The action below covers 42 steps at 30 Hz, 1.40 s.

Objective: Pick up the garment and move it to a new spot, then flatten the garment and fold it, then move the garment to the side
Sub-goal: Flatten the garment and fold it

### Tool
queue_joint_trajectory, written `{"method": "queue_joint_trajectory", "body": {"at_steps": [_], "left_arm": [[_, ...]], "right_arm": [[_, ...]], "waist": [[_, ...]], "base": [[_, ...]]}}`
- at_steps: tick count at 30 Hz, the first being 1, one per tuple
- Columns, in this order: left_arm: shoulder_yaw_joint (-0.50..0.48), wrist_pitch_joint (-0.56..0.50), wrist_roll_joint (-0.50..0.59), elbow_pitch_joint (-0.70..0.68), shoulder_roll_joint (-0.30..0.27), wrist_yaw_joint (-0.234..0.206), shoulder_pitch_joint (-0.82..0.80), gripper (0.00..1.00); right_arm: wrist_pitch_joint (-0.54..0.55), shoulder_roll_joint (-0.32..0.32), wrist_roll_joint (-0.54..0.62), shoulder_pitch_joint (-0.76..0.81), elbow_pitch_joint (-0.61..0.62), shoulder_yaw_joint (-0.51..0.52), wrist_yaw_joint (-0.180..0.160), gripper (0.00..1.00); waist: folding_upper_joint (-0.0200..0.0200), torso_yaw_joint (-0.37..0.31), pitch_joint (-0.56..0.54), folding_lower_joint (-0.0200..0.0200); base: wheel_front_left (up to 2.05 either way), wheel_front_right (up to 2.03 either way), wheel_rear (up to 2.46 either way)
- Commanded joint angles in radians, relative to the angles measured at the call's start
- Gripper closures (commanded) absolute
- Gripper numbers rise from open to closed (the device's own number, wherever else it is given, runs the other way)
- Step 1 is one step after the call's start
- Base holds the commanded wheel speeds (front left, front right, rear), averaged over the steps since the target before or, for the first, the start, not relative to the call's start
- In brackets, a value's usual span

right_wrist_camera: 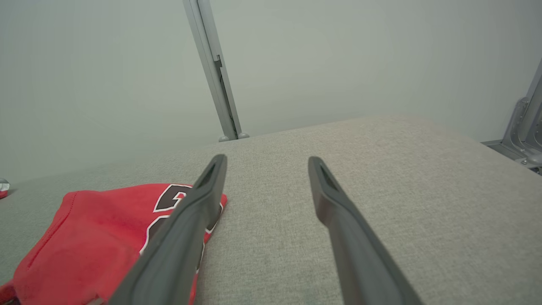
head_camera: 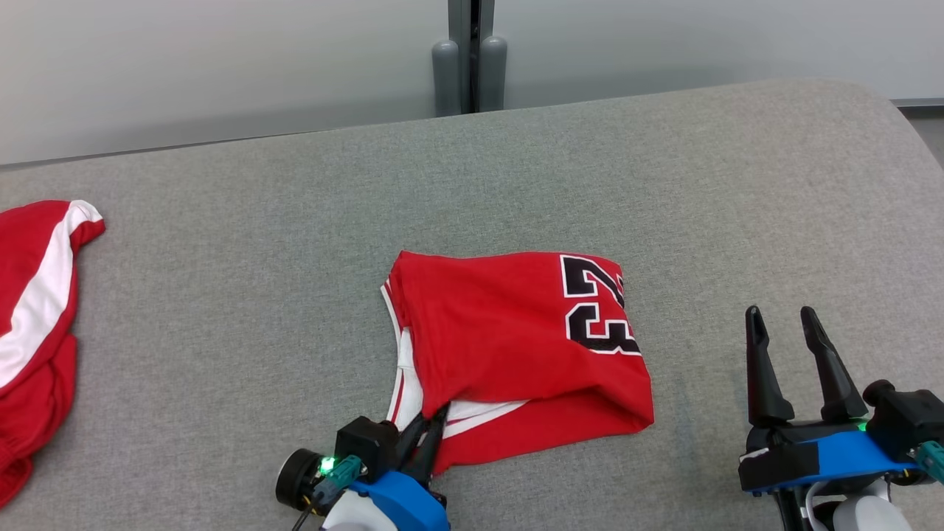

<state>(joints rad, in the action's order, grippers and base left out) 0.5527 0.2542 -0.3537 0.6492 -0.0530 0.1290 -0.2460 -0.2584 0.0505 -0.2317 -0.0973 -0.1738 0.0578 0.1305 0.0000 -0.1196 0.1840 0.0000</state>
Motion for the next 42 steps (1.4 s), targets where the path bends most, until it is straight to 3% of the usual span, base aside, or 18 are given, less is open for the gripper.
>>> {"method": "queue_joint_trajectory", "body": {"at_steps": [1,8,19,20,21,22,32,42], "left_arm": [[-0.003,0.005,-0.009,0.006,-0.001,0.001,-0.023,1.00],[0.021,0.012,-0.014,-0.025,-0.001,0.001,-0.008,1.00],[-0.002,0.012,-0.004,-0.129,-0.059,-0.029,0.107,1.00],[-0.001,0.012,-0.006,-0.124,-0.058,-0.028,0.111,0.86],[0.001,0.012,-0.005,-0.121,-0.056,-0.028,0.112,0.33],[-0.002,0.012,-0.006,-0.122,-0.054,-0.030,0.112,0.00],[-0.087,0.012,0.020,-0.305,-0.041,-0.044,0.145,0.00],[-0.263,0.011,0.051,-0.439,-0.056,-0.080,0.167,0.00]], "right_arm": [[-0.007,0.000,-0.004,-0.008,-0.003,0.004,0.001,0.00],[-0.007,0.000,-0.005,0.012,-0.016,0.014,0.000,0.00],[-0.008,0.000,-0.009,0.025,-0.041,0.025,0.000,0.00],[-0.008,0.000,-0.008,0.026,-0.043,0.025,0.001,0.00],[-0.008,0.000,-0.008,0.027,-0.047,0.024,0.001,0.00],[-0.008,0.000,-0.007,0.027,-0.049,0.024,0.001,0.00],[-0.008,0.000,0.020,0.018,-0.046,0.031,0.000,0.00],[-0.007,0.000,0.048,0.006,-0.037,0.017,0.000,0.00]], "waist": [[0.0000,0.001,-0.001,0.0000],[0.0000,0.026,-0.021,0.0000],[0.0000,0.058,-0.036,0.0000],[0.0000,0.060,-0.037,0.0000],[0.0000,0.062,-0.038,0.0000],[0.0000,0.063,-0.040,0.0000],[0.0000,0.080,-0.068,0.0000],[0.0000,0.087,-0.089,0.0000]], "base": [[0.00,0.00,0.00],[0.00,0.00,0.00],[0.00,0.00,0.00],[0.00,0.00,0.00],[0.00,0.00,0.00],[0.00,0.00,0.00],[0.00,0.00,0.00],[0.00,0.00,0.00]]}}
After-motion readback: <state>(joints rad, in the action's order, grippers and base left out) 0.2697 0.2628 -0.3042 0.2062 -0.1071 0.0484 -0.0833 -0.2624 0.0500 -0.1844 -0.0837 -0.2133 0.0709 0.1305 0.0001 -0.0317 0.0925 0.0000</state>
